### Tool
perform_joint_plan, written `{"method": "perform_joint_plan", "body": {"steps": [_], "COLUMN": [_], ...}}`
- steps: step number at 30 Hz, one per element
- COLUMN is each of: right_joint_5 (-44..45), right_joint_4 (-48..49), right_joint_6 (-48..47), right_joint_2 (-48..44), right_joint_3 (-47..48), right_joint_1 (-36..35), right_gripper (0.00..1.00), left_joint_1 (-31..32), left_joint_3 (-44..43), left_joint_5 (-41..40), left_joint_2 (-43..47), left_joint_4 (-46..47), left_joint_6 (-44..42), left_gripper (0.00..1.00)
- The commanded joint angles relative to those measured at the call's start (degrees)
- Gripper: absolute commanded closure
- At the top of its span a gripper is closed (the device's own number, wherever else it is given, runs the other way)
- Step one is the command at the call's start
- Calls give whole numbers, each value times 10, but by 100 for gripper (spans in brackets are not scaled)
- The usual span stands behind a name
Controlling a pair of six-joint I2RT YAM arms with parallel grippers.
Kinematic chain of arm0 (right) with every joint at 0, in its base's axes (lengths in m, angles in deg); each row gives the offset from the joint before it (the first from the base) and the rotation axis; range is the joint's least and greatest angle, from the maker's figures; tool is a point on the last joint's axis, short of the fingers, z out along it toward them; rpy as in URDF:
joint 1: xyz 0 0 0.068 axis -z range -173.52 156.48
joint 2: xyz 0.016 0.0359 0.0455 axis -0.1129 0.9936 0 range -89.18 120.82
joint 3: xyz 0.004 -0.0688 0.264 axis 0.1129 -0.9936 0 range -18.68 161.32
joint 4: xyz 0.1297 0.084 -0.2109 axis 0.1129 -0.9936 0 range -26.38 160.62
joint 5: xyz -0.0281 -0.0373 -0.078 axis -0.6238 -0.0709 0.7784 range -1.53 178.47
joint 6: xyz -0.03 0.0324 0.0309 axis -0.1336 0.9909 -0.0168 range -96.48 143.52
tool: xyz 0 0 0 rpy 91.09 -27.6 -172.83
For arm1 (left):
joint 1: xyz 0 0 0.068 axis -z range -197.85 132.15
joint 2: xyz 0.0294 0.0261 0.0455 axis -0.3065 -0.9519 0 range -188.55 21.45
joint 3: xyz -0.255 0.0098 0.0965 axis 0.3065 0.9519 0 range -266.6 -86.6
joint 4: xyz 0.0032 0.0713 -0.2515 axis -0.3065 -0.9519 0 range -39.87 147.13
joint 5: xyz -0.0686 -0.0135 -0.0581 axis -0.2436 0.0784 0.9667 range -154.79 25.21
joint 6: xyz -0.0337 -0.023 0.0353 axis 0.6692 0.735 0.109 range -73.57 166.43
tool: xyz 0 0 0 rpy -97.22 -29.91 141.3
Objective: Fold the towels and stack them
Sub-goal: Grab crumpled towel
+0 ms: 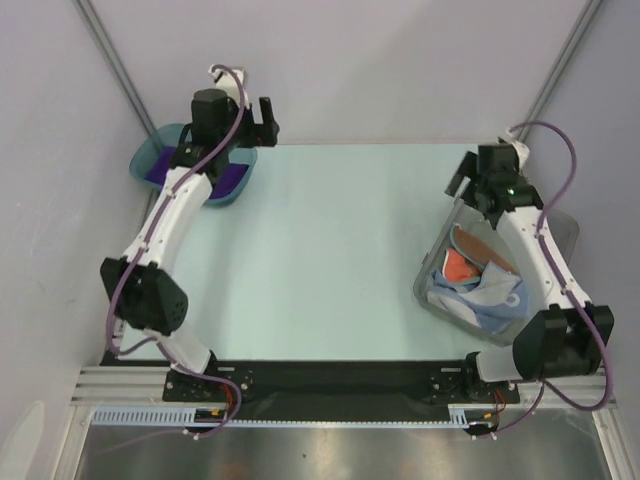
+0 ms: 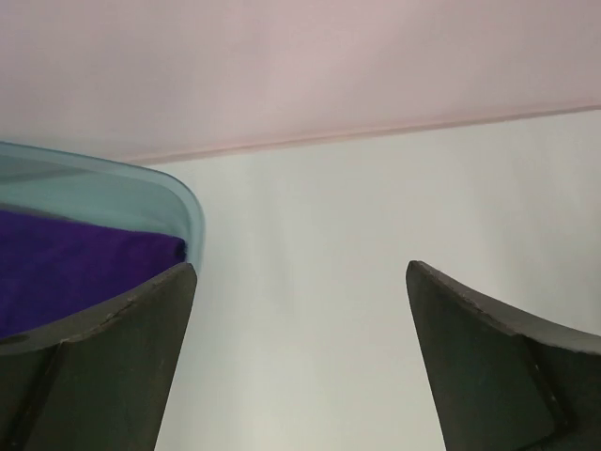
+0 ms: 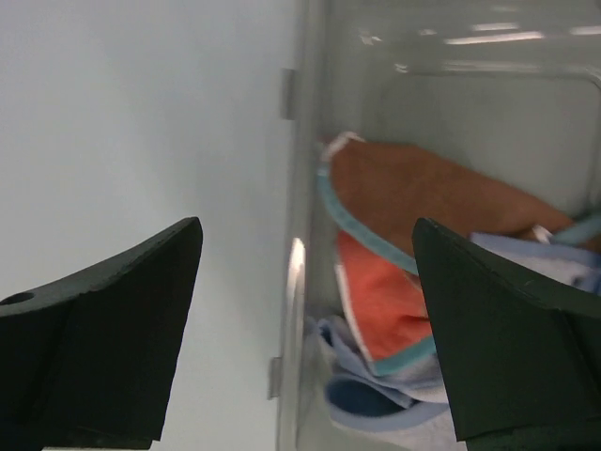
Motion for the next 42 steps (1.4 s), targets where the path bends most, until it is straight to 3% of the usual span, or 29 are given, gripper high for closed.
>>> {"method": "perform_joint_plan", "body": {"steps": [1,5,8,12,15,20,28,34,37,38,39,42], "right_joint_5": [34,5,-6,-76,-147,-129,-90,-115,-117,-118,-120,-121], "right_joint_4": [-23,-63,-90,-30,31,55,55,90,110,119,123,118], "right_joint_6": [41,145,196,216,169,142,193,189,143,130,115,67], "right_joint_2": [-47,-60,-62,-64,-31,-7,47,76,90,91,89,63], "right_joint_3": [-74,-94,-116,-183,-199,-236,-231,-232,-212,-200,-193,-166], "right_joint_1": [69,179,194,216,213,195,143,168,169,172,173,176], "right_gripper": [2,8,7,12,18,25,29,51,76,90,98,100], "left_joint_1": [50,122,156,196,201,203,203,203,203,203,203,203], "left_joint_3": [86,132,231,297,305,293,297,308,303,303,303,309], "left_joint_5": [95,66,91,104,102,135,138,133,135,133,132,132], "left_joint_2": [56,125,191,221,218,218,213,207,201,201,202,204], "left_joint_4": [-32,-77,-26,-15,-28,-42,-52,-42,-44,-45,-46,-42], "left_joint_6": [64,28,73,82,77,64,59,60,60,58,57,57], "left_gripper": [0,0,0,0,0,0,1,1,1,1,2,1]}}
